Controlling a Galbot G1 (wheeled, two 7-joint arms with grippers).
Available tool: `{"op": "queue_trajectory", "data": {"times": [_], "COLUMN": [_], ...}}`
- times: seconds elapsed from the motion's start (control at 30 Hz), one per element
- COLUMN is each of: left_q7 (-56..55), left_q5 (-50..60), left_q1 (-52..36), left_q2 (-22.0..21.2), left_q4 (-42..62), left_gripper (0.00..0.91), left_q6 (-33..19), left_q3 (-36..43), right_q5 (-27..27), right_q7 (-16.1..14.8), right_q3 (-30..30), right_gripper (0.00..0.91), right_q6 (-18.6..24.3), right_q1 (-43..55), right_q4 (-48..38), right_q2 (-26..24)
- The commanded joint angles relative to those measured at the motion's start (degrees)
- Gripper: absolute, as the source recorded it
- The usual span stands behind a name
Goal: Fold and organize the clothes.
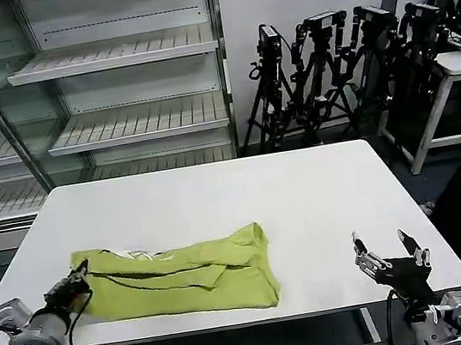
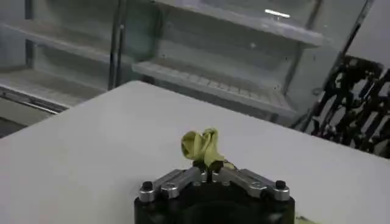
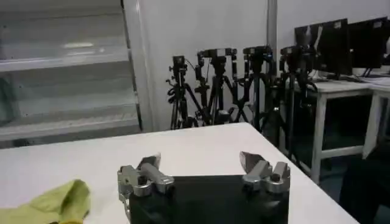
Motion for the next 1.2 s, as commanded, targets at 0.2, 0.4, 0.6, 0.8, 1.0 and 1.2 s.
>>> {"op": "queue_trajectory", "data": {"times": [0.2, 0.4, 0.6, 0.8, 1.0, 1.2], "left_q7": [0.2, 0.3, 0.0, 0.9, 1.8, 2.5], "left_q5": [-28.7, -30.1, -24.4, -16.3, -6.1, 0.7], "left_q1": [-3.6, -6.4, -11.2, -11.9, -12.6, -13.5], "left_q2": [-5.3, -10.5, -17.1, -19.1, -18.8, -18.6], "left_q4": [-9.8, -9.1, -6.3, -4.3, -1.1, 2.3], "left_gripper": [0.02, 0.02, 0.02, 0.02, 0.02, 0.101], "left_q6": [-4.5, -6.2, -6.3, -6.3, -5.4, -5.1], "left_q3": [4.4, 12.7, 20.8, 27.8, 32.8, 35.3], "right_q5": [0.2, -0.3, -0.4, -0.4, -0.5, -0.5], "right_q7": [-0.1, 0.0, 0.1, 0.1, 0.0, 0.2], "right_q3": [0.7, 1.2, 1.9, 2.2, 2.4, 2.2], "right_gripper": [0.907, 0.907, 0.907, 0.907, 0.907, 0.907], "right_q6": [0.4, 0.6, 1.0, 1.1, 1.3, 1.2], "right_q1": [-1.4, -2.1, -2.6, -2.9, -3.2, -3.2], "right_q4": [-0.7, -1.1, -1.7, -2.0, -2.1, -1.8], "right_q2": [0.1, 0.2, 0.1, 0.4, 0.6, 0.6]}}
